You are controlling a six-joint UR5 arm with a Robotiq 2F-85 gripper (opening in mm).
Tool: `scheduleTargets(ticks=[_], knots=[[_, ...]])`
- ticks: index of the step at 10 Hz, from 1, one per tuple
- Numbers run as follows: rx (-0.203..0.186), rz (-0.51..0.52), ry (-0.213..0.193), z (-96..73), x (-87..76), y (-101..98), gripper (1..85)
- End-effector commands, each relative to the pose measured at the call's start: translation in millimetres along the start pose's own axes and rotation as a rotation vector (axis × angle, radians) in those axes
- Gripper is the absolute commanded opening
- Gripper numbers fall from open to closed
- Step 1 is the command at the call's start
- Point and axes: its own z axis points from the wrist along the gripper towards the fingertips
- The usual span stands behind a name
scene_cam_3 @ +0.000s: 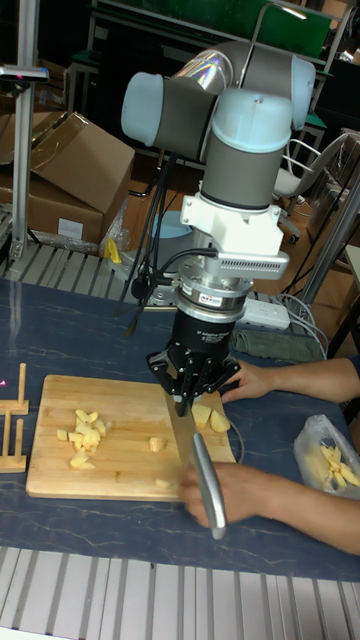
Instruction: Chop the potatoes
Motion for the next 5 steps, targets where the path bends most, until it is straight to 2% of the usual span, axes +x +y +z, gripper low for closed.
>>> scheduleTargets(ticks=[1, 5], knots=[[0.000, 0.050, -0.012, 2.6, -3.6, -3.2, 1.0], [0.015, 0.064, -0.020, 2.3, -5.7, -6.8, 1.0]])
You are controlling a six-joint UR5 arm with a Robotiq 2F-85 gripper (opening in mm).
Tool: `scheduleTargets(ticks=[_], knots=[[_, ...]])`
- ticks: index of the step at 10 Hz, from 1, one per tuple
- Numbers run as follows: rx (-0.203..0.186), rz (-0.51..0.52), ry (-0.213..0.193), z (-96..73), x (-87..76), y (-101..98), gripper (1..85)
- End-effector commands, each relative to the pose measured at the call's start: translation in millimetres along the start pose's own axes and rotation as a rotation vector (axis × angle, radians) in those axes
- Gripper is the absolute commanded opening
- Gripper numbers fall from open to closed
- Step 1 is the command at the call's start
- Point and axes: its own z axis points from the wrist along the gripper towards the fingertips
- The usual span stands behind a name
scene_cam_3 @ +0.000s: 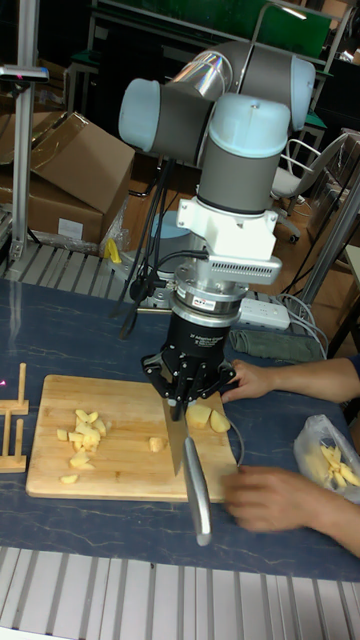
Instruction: Chop the potatoes
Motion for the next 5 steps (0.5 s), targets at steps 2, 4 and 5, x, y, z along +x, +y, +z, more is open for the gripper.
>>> scheduleTargets(ticks=[2, 4, 5], knots=[[0.000, 0.033, -0.004, -1.1, -0.8, -1.1, 1.0], [0.010, 0.025, 0.096, -3.0, 27.5, -2.7, 1.0], [0.001, 0.052, 0.106, -2.0, 31.7, -0.7, 1.0]])
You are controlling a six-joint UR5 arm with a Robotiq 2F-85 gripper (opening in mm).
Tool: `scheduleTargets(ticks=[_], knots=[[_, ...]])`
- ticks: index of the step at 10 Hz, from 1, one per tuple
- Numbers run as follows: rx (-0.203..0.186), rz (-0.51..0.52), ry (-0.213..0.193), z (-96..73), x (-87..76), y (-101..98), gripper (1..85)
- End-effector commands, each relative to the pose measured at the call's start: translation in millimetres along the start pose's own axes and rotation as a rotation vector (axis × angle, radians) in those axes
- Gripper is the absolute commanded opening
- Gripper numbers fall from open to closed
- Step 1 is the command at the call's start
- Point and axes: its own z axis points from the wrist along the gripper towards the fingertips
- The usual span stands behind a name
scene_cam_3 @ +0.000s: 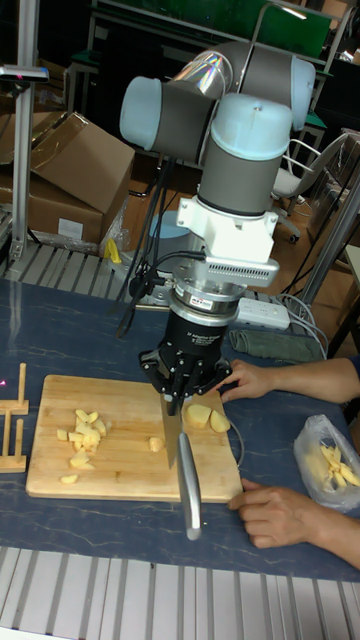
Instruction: Chop the potatoes
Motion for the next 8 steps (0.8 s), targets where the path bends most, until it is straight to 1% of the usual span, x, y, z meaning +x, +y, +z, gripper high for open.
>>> scheduleTargets(ticks=[1, 2, 3, 4, 5, 6, 7, 8], knots=[[-0.027, 0.041, 0.051, 1.6, 20.0, 1.7, 1.0], [-0.053, 0.053, 0.043, 4.7, 22.8, 5.3, 1.0], [-0.056, 0.060, 0.039, 7.7, 24.9, 6.1, 1.0], [-0.044, 0.061, 0.030, 10.8, 22.0, 4.8, 1.0], [-0.048, 0.072, 0.025, 11.8, 19.7, 7.3, 1.0], [-0.018, 0.071, 0.021, 9.8, 17.5, 0.9, 1.0], [-0.003, 0.094, 0.009, 8.4, 12.0, -0.1, 1.0], [0.015, 0.113, -0.013, 10.6, 3.2, -0.4, 1.0]])
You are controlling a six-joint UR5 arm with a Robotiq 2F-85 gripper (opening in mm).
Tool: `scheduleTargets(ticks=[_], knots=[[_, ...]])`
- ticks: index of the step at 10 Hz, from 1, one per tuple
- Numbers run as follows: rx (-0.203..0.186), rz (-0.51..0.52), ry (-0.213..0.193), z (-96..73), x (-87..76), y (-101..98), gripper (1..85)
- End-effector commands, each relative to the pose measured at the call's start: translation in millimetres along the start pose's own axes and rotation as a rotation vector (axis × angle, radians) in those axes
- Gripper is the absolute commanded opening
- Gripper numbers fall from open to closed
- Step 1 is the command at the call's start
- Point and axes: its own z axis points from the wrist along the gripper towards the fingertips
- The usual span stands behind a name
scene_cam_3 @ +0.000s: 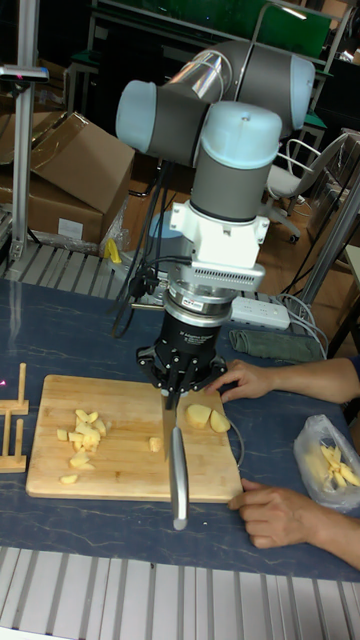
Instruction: Chop the potatoes
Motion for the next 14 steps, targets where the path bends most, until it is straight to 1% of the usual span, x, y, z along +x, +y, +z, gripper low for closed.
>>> scheduleTargets(ticks=[1, 2, 3, 4, 5, 6, 7, 8, 9, 10, 11, 14], knots=[[0.025, 0.046, -0.038, 2.5, -16.0, 3.6, 1.0], [0.014, 0.024, -0.022, 5.6, -15.0, 9.5, 1.0], [0.015, 0.003, 0.002, 9.9, -9.9, 8.6, 1.0], [0.003, 0.016, 0.001, 12.6, -10.7, 11.7, 1.0], [0.027, 0.008, -0.018, 12.8, -15.5, 5.2, 1.0], [0.035, -0.004, -0.032, 13.1, -20.0, 1.7, 1.0], [0.017, -0.004, -0.038, 14.5, -22.3, 2.7, 1.0], [0.006, 0.002, -0.022, 15.6, -18.2, 0.6, 1.0], [-0.009, 0.014, -0.019, 20.2, -15.4, -1.4, 1.0], [-0.022, 0.014, -0.032, 25.9, -16.0, -4.9, 1.0], [-0.043, 0.019, -0.038, 30.9, -14.5, -4.2, 1.0], [-0.033, 0.045, -0.034, 37.3, -5.3, 1.0, 1.0]])
